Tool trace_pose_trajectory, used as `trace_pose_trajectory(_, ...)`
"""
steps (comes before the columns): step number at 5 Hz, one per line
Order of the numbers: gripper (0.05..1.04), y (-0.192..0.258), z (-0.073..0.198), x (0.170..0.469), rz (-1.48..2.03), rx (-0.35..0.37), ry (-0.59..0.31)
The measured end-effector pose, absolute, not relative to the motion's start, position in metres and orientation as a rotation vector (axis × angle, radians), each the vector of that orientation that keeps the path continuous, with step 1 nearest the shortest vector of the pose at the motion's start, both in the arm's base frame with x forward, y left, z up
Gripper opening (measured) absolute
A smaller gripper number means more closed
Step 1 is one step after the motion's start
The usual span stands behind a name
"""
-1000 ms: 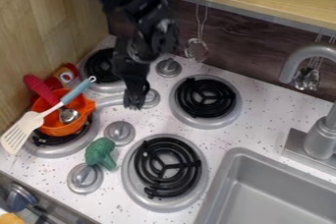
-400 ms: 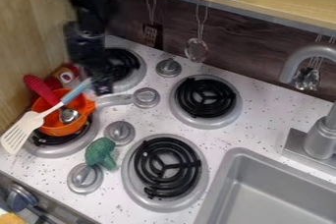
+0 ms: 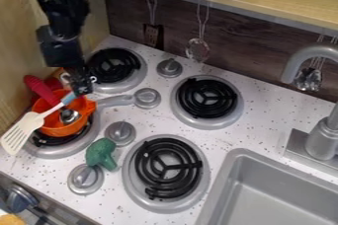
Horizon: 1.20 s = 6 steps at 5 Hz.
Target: Take the blue spatula and put it between the two right burners
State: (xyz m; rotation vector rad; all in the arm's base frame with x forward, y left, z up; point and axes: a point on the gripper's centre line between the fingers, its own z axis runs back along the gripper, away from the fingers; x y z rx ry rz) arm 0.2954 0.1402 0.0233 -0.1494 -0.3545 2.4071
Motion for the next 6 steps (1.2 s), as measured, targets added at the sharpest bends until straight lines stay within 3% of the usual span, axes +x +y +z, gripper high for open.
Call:
trace_pose_trajectory(1, 0.999, 0.151, 0.015, 0.286, 2.488, -0.172, -0.352)
trace_pose_trajectory(5, 0.999, 0.159, -0.023, 0.285, 2.611, -0.137, -0.231)
trace_pose_trajectory(6, 0.999, 0.165, -0.025, 0.285, 2.625, -0.121, -0.237)
